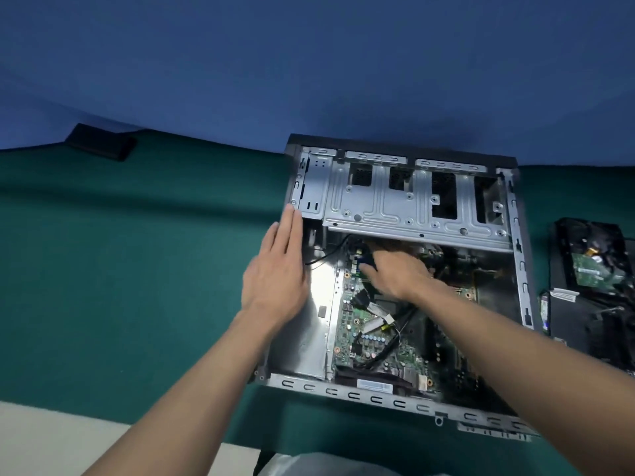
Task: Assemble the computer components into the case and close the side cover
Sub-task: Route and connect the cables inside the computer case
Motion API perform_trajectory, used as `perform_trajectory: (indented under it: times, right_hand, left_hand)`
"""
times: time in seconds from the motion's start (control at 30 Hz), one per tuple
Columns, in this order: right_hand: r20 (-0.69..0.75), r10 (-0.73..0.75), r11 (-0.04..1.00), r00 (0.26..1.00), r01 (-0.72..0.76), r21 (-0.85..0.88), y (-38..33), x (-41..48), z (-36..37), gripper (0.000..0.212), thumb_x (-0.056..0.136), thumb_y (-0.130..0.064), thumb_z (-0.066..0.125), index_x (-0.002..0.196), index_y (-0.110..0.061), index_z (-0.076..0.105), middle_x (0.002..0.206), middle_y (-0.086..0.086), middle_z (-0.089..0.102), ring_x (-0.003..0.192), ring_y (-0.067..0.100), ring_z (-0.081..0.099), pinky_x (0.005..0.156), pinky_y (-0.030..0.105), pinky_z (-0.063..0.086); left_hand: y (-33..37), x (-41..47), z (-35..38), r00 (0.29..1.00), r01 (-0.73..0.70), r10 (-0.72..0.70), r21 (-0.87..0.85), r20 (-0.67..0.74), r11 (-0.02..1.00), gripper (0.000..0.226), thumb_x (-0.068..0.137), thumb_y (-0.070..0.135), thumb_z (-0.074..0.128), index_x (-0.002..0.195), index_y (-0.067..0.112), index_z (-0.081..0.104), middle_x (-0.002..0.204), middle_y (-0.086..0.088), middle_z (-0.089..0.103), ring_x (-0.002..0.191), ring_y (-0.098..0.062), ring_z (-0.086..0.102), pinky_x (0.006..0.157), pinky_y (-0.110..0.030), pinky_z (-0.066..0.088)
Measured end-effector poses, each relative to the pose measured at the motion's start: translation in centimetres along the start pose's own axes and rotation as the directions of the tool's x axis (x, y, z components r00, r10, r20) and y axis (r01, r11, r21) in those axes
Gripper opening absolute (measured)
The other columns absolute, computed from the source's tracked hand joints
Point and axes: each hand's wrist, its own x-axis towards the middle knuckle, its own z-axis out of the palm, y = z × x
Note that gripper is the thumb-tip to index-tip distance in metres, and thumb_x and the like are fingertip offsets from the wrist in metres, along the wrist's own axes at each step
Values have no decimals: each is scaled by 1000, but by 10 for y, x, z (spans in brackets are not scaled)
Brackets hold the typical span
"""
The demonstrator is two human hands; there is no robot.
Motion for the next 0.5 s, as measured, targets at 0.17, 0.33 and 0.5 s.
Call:
perform_trajectory:
  times: [0.17, 0.33, 0.5]
  right_hand:
    - [223, 257, 965, 940, -261, -12, 13, 29, 10, 77, 96, -64, 8, 142, -11, 41, 151, 17, 33, 135, 34, 39, 111, 49, 27]
    - [196, 268, 963, 943, -266, -41, -3, 38, 17, 58, 102, -45, 20, 136, -6, 46, 144, 20, 43, 125, 32, 50, 109, 46, 34]
    - [214, 205, 978, 955, -207, -17, 12, 38, 10, 50, 103, -41, 23, 137, -10, 44, 139, 22, 46, 116, 33, 54, 104, 46, 40]
  left_hand:
    - [-1, 2, 3, 998, -7, 5, -30, -65, 1000, 87, 90, 9, 52, 154, 16, -7, 161, 11, -17, 142, -16, 20, 71, -18, 43]
    - [0, 2, 3, 996, -11, 7, -45, -88, 999, 90, 86, 6, 55, 154, 15, -3, 162, 10, -13, 132, -13, 29, 65, -17, 38]
    - [-1, 2, 4, 993, -18, 13, -47, -114, 999, 90, 85, 5, 55, 155, 14, -2, 162, 9, -12, 133, -13, 29, 65, -16, 36]
